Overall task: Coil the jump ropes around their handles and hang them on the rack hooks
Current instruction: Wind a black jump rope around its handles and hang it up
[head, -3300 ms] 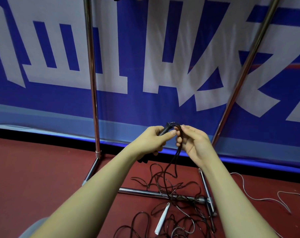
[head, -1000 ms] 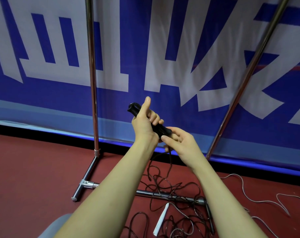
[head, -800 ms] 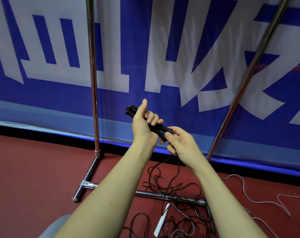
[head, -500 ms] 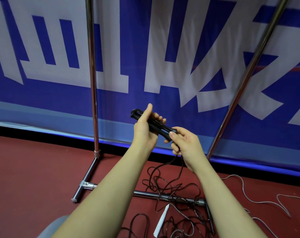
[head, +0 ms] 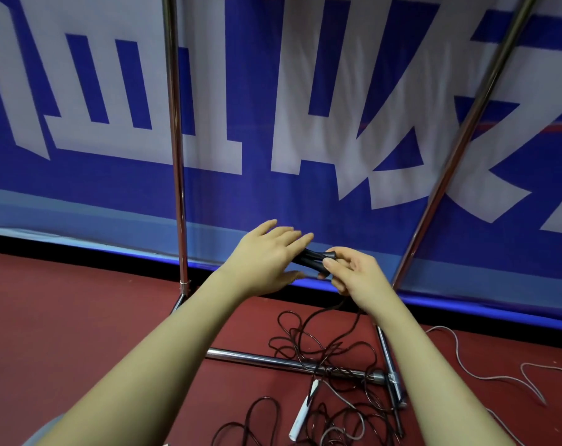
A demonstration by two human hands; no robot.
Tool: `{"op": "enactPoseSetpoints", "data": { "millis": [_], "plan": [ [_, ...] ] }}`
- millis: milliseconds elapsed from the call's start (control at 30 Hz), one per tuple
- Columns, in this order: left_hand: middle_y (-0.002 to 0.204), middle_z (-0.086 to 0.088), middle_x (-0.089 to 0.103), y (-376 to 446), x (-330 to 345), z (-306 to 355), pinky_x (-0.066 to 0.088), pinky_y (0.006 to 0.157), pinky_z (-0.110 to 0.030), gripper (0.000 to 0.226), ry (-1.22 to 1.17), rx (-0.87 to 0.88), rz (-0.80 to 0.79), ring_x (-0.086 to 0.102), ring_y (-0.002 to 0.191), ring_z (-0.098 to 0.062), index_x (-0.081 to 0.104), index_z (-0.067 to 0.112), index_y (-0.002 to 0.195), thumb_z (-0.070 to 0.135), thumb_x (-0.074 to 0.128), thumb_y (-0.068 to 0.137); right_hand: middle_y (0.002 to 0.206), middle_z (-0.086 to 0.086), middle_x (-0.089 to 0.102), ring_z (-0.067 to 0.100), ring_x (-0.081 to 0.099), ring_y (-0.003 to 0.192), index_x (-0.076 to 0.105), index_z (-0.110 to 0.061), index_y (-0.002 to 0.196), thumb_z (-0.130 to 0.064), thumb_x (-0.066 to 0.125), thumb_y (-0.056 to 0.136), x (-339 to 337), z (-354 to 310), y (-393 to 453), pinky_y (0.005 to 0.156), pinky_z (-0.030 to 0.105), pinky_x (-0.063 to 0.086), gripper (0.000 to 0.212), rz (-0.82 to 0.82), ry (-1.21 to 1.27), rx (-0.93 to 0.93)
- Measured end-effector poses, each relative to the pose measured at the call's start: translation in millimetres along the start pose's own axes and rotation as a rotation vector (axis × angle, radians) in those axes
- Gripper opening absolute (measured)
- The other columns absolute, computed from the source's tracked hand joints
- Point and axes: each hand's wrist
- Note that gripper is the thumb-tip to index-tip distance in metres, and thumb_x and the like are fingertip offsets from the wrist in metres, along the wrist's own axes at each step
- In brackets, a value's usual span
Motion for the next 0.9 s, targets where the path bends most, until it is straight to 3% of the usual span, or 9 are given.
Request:
{"op": "enactPoseSetpoints", "data": {
  "millis": [100,167,233,300,367,533,667,767,900],
  "plan": [
    [0.064,0.002,0.063,-1,-6,-1,0.052,0.058,-0.03,0.044,0.024,0.065,0.103,0.06,0.054,-0.022,0.071,0.019,0.114,0.041,0.067,0.076,0.065,0.003,0.065,0.008,0.033,0.045,0.062,-0.008,0.092,-0.008,0.049,0.098,0,-5,-3,0.047,0.018,0.029,0.014,-0.051,0.025,0.005],
    [0.054,0.005,0.052,-3,-10,0,0.022,0.042,-0.015,0.042,-0.016,0.032,0.092,0.051,0.041,-0.018,0.073,0.024,0.111,0.046,0.057,0.08,0.067,0.007,0.062,0.01,0.033,0.046,0.065,-0.007,0.094,-0.014,0.049,0.099,-1,-6,-4,0.048,0.019,0.03,0.018,-0.034,-0.005,-0.007],
    [0.056,0.005,0.052,-5,-15,2,0.005,0.045,-0.014,0.044,-0.097,-0.038,0.053,0.052,0.041,-0.019,0.071,0.027,0.115,0.048,0.048,0.084,0.064,0.008,0.056,0.013,0.033,0.049,0.067,-0.01,0.096,-0.022,0.047,0.101,-2,-7,-5,0.051,0.023,0.03,0.024,0.014,-0.073,-0.03],
    [0.074,0.004,0.064,-4,-22,6,0.02,0.042,-0.021,0.043,-0.203,-0.149,-0.031,0.062,0.061,-0.022,0.06,0.034,0.129,0.048,0.051,0.09,0.065,0.0,0.058,0.014,0.035,0.053,0.068,-0.018,0.105,-0.026,0.044,0.102,-4,-10,-8,0.052,0.024,0.033,0.024,0.041,-0.098,-0.043],
    [0.097,0.003,0.069,1,-28,5,0.039,0.061,-0.031,0.047,-0.351,-0.321,-0.212,0.061,0.085,-0.022,0.044,0.041,0.141,0.047,0.053,0.095,0.078,-0.002,0.063,0.014,0.038,0.056,0.062,-0.024,0.117,-0.022,0.049,0.1,-4,-12,-9,0.053,0.022,0.037,0.022,0.034,-0.017,-0.04],
    [0.089,0.001,0.068,3,-28,-2,0.047,0.071,-0.034,0.051,-0.777,-0.481,-0.341,0.052,0.067,-0.016,0.046,0.034,0.142,0.041,0.059,0.093,0.089,-0.004,0.056,-0.003,0.051,0.058,0.062,-0.025,0.115,-0.004,0.063,0.09,-6,-11,-8,0.062,0.012,0.041,0.032,0.035,-0.097,-0.095],
    [0.069,0.012,0.055,3,-29,4,0.04,0.056,-0.017,0.053,-0.962,-0.526,-0.412,0.046,0.055,-0.007,0.046,0.03,0.143,0.033,0.062,0.093,0.085,0.001,0.057,0.004,0.051,0.065,0.07,-0.029,0.091,-0.011,0.064,0.09,-9,-9,-6,0.065,0.015,0.04,0.019,0.119,-0.263,-0.178],
    [0.063,0.0,0.053,3,-34,3,0.038,0.047,-0.021,0.058,-1.134,-0.586,-0.402,0.043,0.05,-0.015,0.042,0.034,0.142,0.03,0.066,0.09,0.066,0.008,0.06,0.01,0.05,0.046,0.071,-0.009,0.088,-0.007,0.063,0.09,-11,-11,-5,0.052,0.02,0.042,0.009,0.119,-0.008,-0.05],
    [0.06,-0.002,0.052,6,-40,8,0.031,0.046,-0.025,0.053,-1.313,-0.614,-0.432,0.034,0.047,-0.017,0.04,0.049,0.136,0.027,0.062,0.094,0.061,0.007,0.061,0.013,0.057,0.047,0.067,0.0,0.08,-0.006,0.06,0.09,-11,-17,-5,0.048,0.02,0.047,0.013,0.139,0.363,0.101]
  ]
}}
Point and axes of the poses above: each hand's wrist, its own y-axis towards the middle knuckle, its own x-axis out of the palm, z = x × y
